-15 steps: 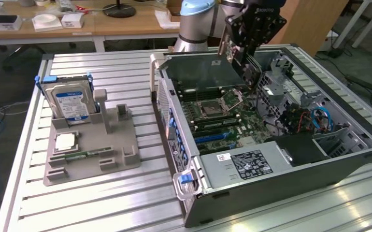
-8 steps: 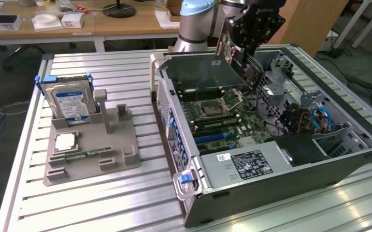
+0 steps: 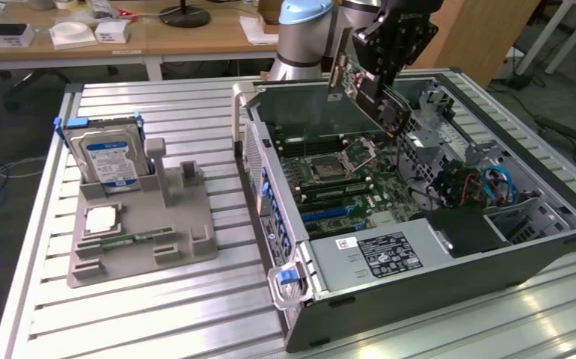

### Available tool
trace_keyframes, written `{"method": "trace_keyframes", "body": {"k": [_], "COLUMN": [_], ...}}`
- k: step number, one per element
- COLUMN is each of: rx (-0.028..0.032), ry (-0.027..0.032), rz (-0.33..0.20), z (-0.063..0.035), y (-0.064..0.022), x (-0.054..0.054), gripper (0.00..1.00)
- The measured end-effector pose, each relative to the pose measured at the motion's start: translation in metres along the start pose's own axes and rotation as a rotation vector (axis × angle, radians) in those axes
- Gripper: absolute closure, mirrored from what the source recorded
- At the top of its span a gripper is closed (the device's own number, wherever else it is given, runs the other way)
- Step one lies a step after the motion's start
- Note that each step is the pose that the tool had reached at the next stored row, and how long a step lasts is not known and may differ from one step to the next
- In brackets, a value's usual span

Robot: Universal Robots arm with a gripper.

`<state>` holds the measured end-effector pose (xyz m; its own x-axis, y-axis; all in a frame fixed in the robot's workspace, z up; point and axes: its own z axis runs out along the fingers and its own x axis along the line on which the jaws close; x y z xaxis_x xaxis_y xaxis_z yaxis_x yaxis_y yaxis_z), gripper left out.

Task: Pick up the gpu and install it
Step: 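Insert the gpu into the slot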

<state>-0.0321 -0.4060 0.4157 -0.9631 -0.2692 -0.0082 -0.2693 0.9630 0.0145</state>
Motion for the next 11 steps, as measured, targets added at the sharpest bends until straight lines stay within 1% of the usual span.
{"method": "trace_keyframes", "body": {"k": [11], "rx": [-0.0012], "ry": [0.0024], "rz": [-0.156], "z": [0.0002], "y": [-0.0002], "x": [0.0001], "gripper": [0.74]}}
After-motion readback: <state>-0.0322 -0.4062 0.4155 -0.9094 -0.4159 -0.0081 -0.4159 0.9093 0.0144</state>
